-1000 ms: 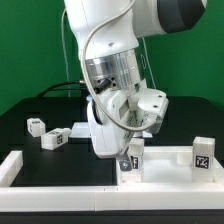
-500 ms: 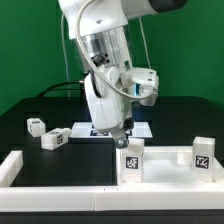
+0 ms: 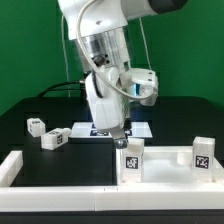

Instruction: Assemble square table

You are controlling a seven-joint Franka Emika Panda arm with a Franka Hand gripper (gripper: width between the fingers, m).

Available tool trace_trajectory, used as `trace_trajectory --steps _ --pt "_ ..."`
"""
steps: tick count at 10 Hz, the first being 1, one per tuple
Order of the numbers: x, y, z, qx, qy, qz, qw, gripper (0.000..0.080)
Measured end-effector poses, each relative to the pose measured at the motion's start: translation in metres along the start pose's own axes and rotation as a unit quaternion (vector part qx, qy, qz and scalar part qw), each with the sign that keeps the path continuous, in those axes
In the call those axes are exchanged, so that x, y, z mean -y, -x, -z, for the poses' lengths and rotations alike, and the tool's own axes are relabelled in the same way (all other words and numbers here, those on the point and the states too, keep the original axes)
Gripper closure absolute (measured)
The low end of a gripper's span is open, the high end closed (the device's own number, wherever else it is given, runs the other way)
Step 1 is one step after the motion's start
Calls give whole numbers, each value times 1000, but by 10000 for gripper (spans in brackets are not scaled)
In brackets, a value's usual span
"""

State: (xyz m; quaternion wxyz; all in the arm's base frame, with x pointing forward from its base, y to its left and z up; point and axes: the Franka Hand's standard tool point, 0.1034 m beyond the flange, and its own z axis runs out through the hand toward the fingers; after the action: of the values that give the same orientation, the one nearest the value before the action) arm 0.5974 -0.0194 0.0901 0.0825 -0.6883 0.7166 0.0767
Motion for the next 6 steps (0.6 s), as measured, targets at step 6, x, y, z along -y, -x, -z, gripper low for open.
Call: trace_trajectory --steps 6 --pt "-42 -46 8 -4 14 130 991 151"
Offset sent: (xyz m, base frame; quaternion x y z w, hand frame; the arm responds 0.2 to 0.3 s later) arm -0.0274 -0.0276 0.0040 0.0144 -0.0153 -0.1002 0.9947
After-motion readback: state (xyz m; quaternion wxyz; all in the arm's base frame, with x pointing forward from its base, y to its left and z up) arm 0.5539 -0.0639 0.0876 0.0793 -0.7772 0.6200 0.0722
